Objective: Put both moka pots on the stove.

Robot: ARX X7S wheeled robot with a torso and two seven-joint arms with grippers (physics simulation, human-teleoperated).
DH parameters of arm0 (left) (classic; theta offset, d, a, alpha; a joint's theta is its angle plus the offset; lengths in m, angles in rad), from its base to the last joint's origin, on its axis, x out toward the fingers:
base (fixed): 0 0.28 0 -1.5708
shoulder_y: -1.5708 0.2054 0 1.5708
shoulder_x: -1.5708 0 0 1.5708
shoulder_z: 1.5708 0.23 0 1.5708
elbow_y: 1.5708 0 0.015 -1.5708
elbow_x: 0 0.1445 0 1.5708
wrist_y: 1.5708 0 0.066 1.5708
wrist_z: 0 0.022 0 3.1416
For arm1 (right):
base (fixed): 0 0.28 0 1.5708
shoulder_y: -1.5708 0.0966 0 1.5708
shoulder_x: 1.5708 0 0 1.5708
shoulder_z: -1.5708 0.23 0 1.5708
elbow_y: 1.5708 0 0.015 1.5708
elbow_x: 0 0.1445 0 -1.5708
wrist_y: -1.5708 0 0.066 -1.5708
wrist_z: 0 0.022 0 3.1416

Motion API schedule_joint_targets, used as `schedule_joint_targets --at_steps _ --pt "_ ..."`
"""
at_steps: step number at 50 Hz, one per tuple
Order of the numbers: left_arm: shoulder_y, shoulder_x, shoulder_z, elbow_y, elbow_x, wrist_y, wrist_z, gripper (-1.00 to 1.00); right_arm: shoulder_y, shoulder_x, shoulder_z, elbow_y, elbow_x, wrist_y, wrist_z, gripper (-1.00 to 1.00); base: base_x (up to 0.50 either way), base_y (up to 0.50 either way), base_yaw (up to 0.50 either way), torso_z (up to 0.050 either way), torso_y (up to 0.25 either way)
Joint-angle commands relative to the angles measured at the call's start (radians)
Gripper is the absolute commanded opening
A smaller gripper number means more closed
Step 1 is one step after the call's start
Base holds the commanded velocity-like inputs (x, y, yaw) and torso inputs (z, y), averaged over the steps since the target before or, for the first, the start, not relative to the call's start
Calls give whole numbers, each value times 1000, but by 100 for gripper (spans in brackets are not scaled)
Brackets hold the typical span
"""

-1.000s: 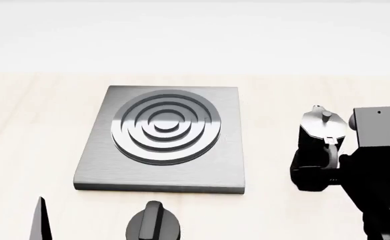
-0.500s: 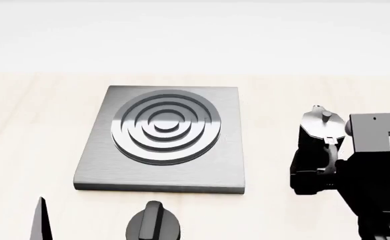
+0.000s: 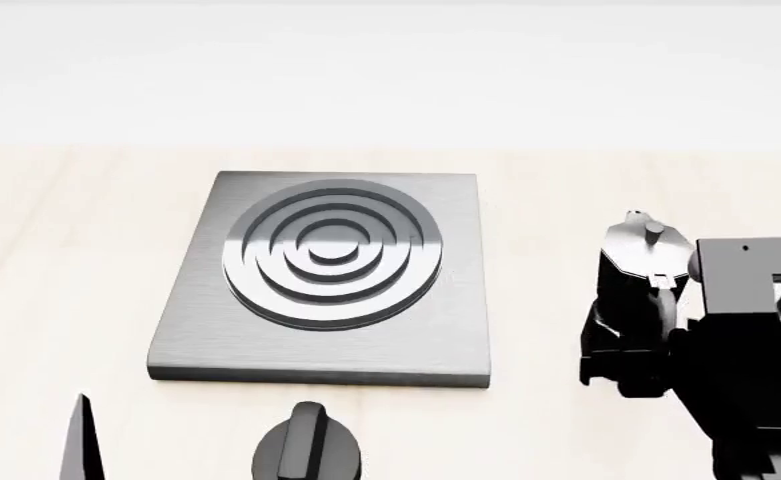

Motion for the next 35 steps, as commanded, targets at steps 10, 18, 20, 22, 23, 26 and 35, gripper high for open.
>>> schedule_joint_targets --at_steps 10,18,20,22,23,26,35 --pt "-3 -6 7 -3 -2 1 -6 100 -11 3 -5 -13 2 2 0 -100 0 0 0 0 0" --pt "-3 -8 8 -2 -4 2 -8 100 -6 11 -4 -58 12 31 8 -100 0 0 0 0 0" --pt "-3 -8 8 -3 -5 3 -9 100 -6 14 -2 -75 15 41 11 -100 0 0 0 0 0" --pt "-4 -9 9 -2 -5 2 -9 100 -5 17 1 -92 20 45 12 -100 0 0 0 0 0" --pt "-4 -9 10 -1 -4 2 -10 100 -4 18 1 -96 21 45 11 -100 0 0 0 0 0" --pt "-3 -11 8 -1 -6 4 -11 100 1 25 22 -148 42 77 24 -100 0 0 0 0 0" --pt "-4 -11 10 -3 -6 6 -14 100 -3 43 57 -316 100 146 42 -100 0 0 0 0 1"
